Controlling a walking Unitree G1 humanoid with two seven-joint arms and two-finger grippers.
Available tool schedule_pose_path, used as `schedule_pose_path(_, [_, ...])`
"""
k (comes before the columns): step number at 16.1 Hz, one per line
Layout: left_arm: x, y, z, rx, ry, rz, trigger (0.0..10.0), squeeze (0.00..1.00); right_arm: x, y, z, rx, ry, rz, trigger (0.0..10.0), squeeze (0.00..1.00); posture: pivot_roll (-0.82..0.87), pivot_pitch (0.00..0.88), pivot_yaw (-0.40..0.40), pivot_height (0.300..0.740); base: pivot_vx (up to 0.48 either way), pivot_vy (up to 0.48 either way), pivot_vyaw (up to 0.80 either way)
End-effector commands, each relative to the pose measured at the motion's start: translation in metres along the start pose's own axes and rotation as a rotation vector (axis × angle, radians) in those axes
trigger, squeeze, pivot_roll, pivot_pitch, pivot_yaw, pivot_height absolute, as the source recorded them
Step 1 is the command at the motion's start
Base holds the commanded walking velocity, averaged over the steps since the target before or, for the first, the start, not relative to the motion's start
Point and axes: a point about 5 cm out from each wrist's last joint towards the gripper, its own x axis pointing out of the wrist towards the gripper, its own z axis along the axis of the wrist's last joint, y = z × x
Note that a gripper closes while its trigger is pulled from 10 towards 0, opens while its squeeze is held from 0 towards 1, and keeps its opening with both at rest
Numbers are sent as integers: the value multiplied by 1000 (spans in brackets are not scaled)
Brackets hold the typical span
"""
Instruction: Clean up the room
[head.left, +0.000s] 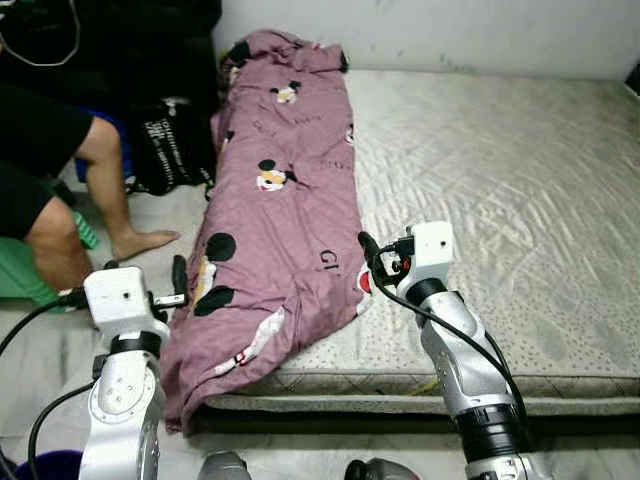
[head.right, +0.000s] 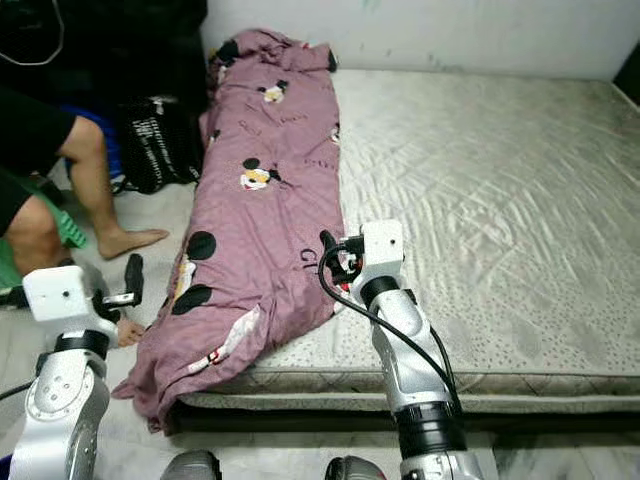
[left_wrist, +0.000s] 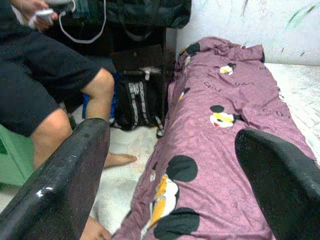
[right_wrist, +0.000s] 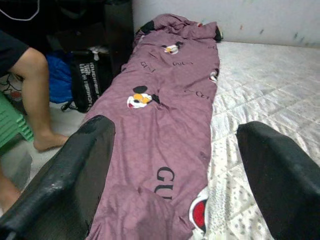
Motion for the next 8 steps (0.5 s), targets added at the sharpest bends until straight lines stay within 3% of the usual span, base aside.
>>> schedule_pose_path(1, [-2, 2, 1, 3, 2, 8, 10000, 0, -1, 0, 4, 3, -4, 4, 10000, 0, 91, 112, -27, 732, 0, 0, 0])
schedule_pose_path(7, [1, -3, 6, -5, -21, 11, 10000, 0, -1, 1, 6, 4, 9, 15, 10000, 0, 84, 116, -30, 672, 0, 0, 0])
schedule_pose_path(8, [3, -3, 8, -39, -21, 44, 10000, 0, -1, 1, 6, 4, 11, 18, 10000, 0, 80, 119, -32, 659, 0, 0, 0])
